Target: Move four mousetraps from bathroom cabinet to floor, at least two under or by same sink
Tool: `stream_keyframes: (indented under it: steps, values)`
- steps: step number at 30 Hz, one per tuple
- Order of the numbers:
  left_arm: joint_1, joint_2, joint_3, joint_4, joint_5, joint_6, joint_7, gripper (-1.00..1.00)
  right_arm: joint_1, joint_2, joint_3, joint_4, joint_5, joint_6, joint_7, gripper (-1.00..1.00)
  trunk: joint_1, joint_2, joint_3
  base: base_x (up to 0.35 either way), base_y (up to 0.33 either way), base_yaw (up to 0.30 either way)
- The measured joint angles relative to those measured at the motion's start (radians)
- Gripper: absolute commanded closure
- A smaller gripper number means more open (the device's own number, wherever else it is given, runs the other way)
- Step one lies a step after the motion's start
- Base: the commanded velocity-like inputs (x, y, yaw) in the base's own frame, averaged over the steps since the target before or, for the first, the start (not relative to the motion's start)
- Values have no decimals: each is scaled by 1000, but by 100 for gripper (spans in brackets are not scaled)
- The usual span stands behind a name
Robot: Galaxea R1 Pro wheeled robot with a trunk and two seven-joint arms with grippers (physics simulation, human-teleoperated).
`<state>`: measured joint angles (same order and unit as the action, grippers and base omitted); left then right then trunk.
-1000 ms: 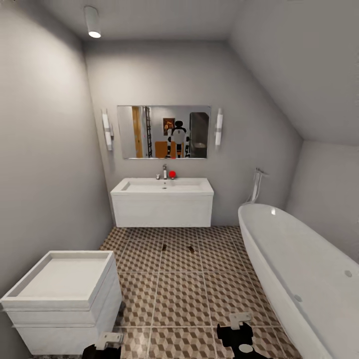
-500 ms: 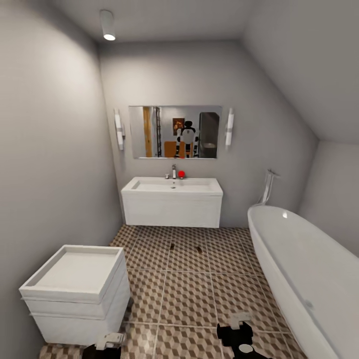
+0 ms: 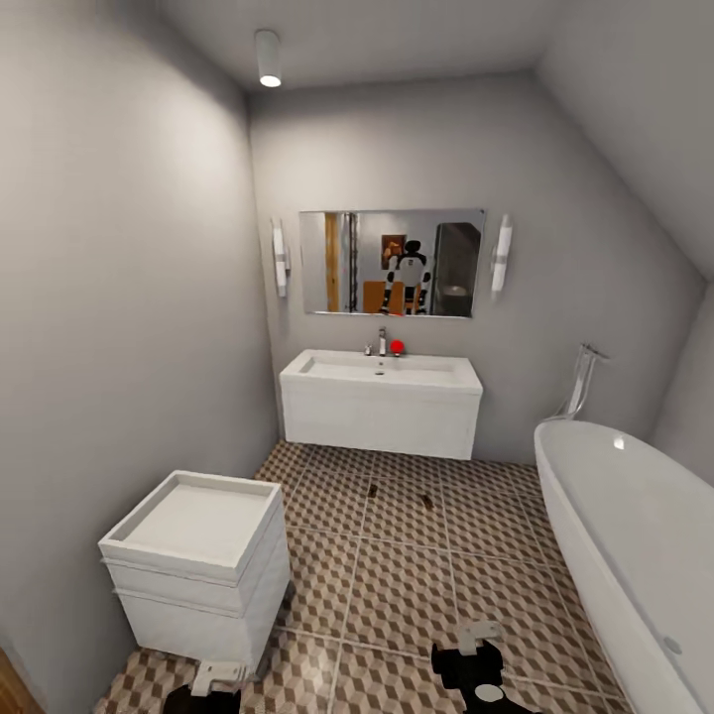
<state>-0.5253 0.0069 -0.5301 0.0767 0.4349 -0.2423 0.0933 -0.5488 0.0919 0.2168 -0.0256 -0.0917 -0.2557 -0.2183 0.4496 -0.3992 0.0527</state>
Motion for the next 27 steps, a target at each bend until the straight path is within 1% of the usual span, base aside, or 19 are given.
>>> stream_keyframes:
  steps: [5, 8, 27]
  values:
    - [0, 0, 0, 0, 0, 0, 0, -100, 0, 0, 0, 0, 0, 0, 0, -100, 0, 0, 0, 0, 0, 249]
    - [0, 0, 0, 0, 0, 0, 0, -100, 0, 0, 0, 0, 0, 0, 0, -100, 0, 0, -2, 0, 0, 160]
    - [0, 0, 0, 0, 0, 0, 0, -100, 0, 3, 0, 0, 0, 1, 0, -100, 0, 0, -28, 0, 0, 105]
